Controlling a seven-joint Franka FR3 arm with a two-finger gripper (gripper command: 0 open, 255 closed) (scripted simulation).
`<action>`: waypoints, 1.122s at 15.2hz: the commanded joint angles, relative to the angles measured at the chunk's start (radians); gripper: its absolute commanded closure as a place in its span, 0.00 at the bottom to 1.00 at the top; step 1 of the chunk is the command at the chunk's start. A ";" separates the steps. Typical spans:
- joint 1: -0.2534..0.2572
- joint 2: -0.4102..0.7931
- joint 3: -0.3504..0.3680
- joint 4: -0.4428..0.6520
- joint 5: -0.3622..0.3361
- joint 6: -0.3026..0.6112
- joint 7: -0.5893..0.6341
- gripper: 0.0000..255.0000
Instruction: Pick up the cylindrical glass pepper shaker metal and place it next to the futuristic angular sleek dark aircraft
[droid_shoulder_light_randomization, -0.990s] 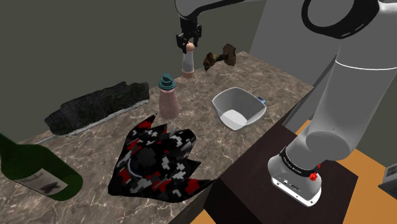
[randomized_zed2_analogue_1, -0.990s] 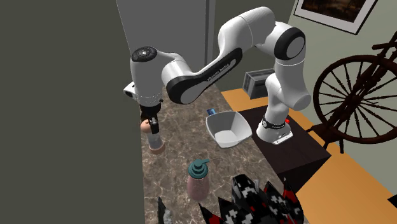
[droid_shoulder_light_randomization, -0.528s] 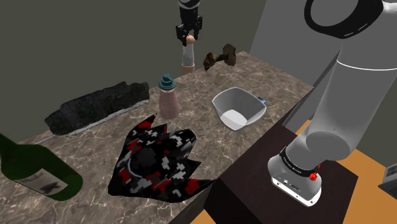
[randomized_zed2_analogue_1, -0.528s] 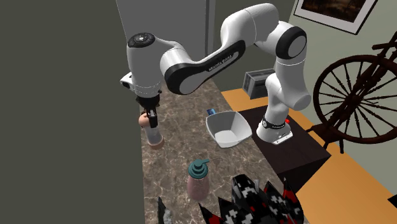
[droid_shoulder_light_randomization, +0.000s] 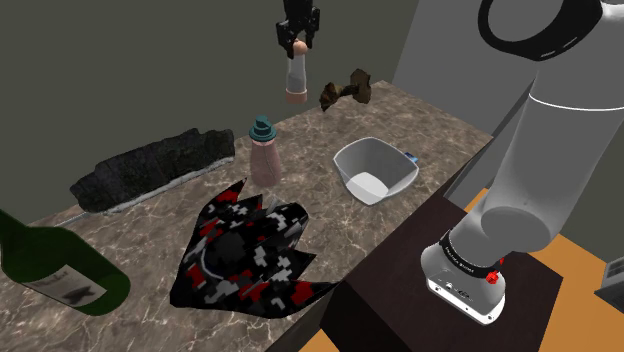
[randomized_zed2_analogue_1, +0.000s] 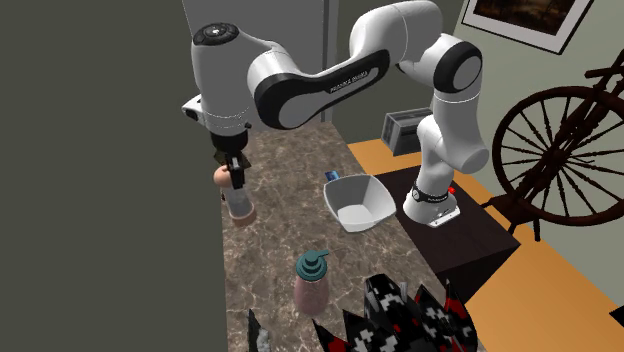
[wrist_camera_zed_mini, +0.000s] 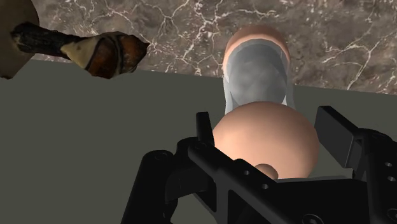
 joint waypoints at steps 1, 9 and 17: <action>0.001 0.001 0.000 0.027 0.001 -0.026 -0.005 1.00; 0.006 0.026 0.001 0.172 0.003 -0.144 -0.025 1.00; 0.014 0.082 0.000 0.367 0.000 -0.281 -0.047 1.00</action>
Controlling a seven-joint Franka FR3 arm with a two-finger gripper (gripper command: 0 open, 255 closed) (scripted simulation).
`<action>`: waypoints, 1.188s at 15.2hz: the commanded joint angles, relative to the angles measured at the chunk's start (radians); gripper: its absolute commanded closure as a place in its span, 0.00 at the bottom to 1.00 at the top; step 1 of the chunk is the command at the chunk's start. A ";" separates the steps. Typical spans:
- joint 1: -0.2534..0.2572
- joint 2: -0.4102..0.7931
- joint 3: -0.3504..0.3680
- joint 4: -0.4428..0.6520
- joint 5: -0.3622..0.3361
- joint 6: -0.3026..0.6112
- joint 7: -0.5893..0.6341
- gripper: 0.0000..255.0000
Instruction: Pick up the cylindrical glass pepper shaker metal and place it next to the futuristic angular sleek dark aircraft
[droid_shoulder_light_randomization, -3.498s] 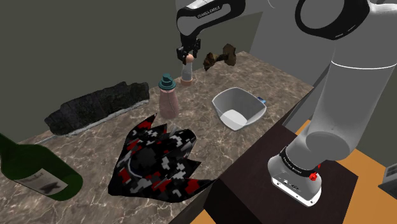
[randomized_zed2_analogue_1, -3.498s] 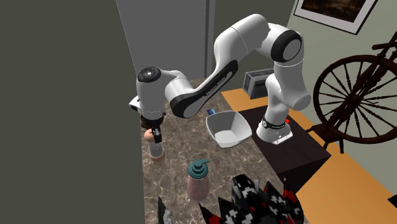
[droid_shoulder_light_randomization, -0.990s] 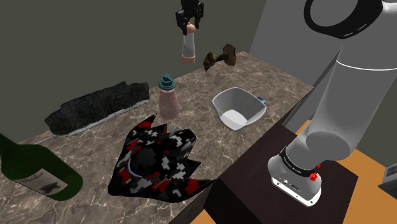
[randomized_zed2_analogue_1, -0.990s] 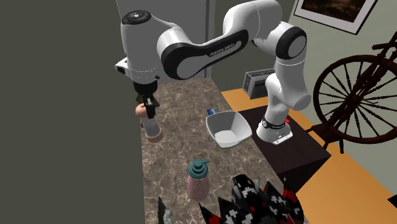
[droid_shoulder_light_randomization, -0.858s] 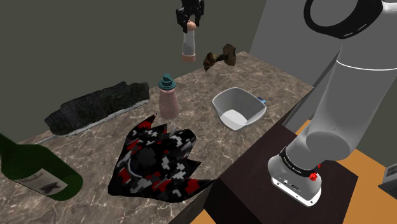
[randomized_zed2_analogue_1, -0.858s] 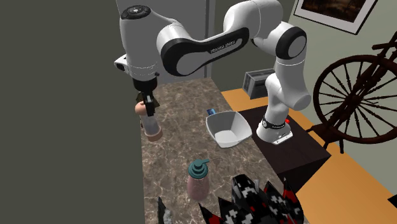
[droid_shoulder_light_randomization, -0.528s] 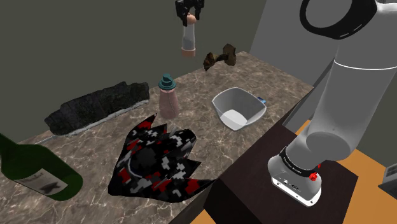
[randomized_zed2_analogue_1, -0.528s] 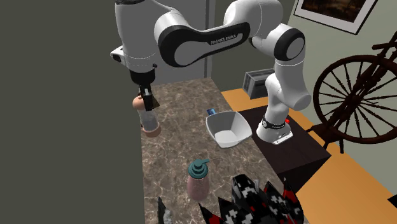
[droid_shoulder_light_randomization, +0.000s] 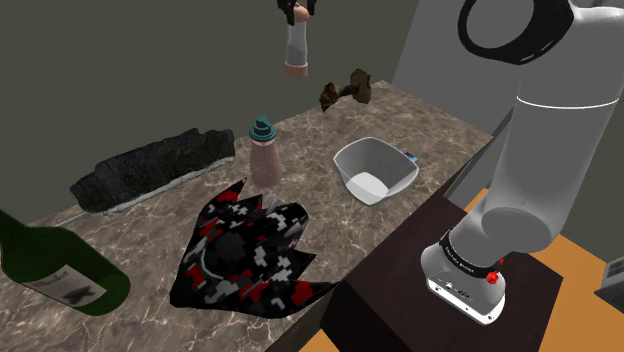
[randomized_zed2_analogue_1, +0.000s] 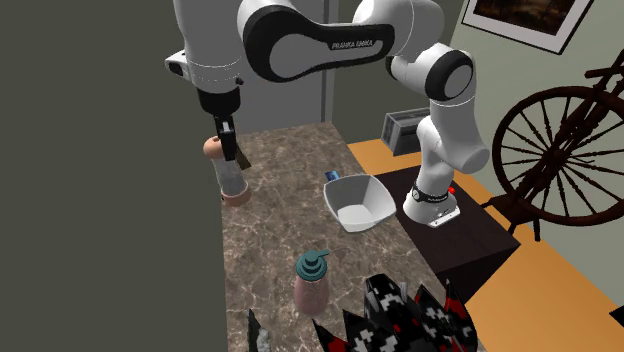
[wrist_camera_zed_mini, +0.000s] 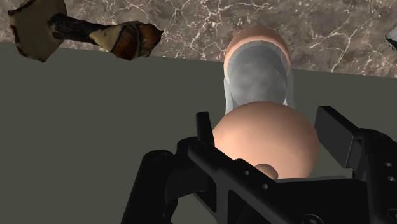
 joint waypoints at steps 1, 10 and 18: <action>0.001 0.016 -0.001 0.055 -0.001 -0.038 -0.008 1.00; 0.022 -0.219 0.017 -0.231 0.004 0.004 0.045 1.00; 0.061 -0.532 0.055 -0.607 0.026 0.051 0.133 1.00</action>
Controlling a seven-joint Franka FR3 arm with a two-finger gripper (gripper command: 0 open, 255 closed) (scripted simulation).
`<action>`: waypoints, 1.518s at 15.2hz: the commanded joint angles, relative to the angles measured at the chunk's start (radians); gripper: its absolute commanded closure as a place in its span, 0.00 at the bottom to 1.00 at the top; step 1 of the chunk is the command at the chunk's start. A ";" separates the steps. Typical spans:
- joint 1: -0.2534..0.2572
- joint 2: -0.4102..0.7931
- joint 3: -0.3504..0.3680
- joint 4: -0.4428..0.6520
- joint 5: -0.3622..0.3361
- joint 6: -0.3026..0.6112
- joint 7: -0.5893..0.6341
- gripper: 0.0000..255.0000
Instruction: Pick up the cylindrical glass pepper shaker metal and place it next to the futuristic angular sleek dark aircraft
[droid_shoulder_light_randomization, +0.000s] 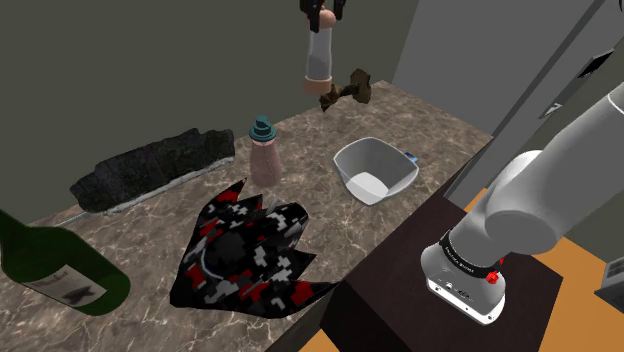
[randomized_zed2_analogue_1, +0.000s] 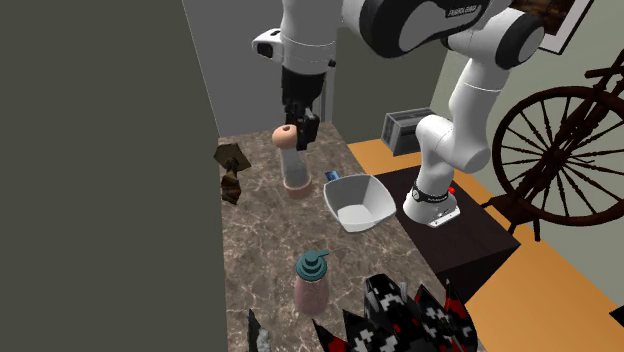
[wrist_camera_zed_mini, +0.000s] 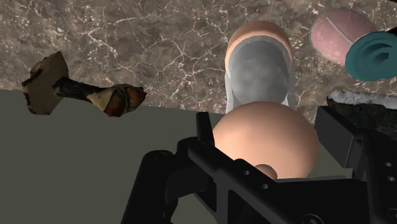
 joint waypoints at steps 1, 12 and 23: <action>0.010 -0.070 0.011 -0.079 0.008 0.005 0.022 1.00; 0.080 -0.414 0.092 -0.374 0.079 -0.063 0.145 1.00; 0.166 -0.684 0.207 -0.511 0.200 -0.209 0.290 1.00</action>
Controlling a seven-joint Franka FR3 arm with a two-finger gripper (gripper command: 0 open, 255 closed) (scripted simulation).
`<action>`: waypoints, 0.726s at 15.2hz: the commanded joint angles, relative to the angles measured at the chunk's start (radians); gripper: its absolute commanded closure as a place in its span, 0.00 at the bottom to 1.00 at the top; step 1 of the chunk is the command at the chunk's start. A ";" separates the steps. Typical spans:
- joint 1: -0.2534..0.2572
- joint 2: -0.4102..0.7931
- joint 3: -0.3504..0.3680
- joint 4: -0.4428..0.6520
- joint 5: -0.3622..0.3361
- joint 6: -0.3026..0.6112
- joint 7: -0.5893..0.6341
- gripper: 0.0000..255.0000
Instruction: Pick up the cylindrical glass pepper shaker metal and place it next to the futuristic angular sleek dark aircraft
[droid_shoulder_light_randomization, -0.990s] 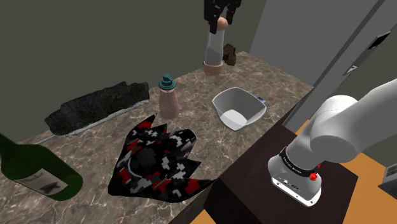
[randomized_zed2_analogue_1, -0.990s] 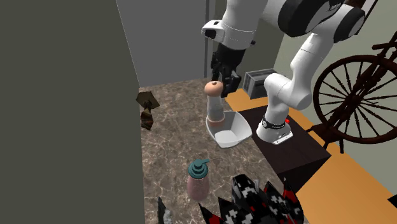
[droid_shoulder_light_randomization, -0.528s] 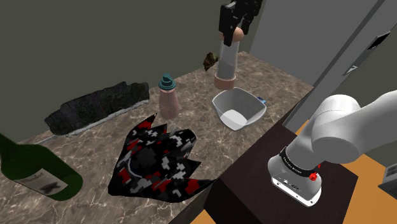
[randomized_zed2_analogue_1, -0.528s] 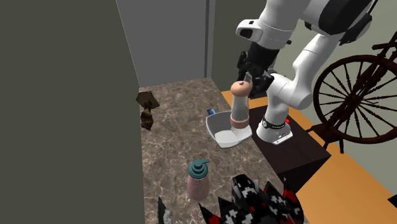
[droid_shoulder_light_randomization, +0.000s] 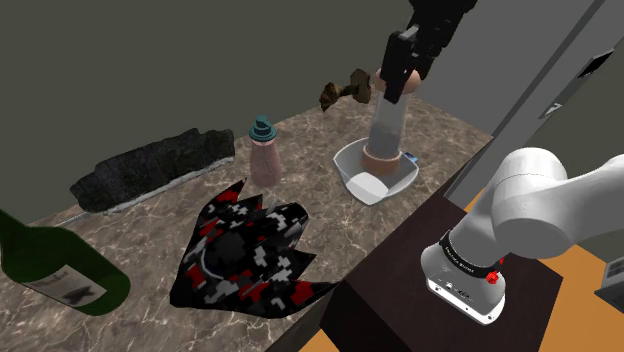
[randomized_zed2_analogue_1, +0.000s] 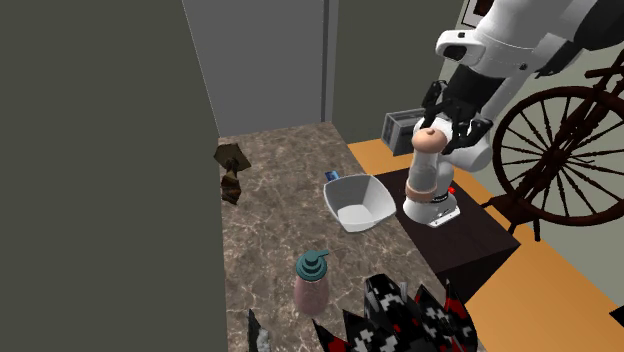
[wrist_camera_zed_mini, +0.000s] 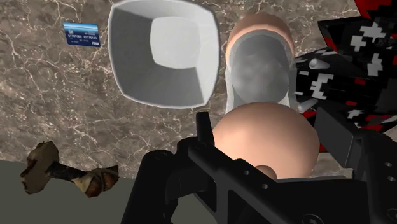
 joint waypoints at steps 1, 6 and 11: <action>0.009 -0.028 0.009 -0.029 0.013 0.000 0.013 1.00; 0.018 -0.056 0.014 -0.115 0.023 0.057 0.019 1.00; 0.026 -0.080 0.021 -0.197 0.033 0.115 0.026 1.00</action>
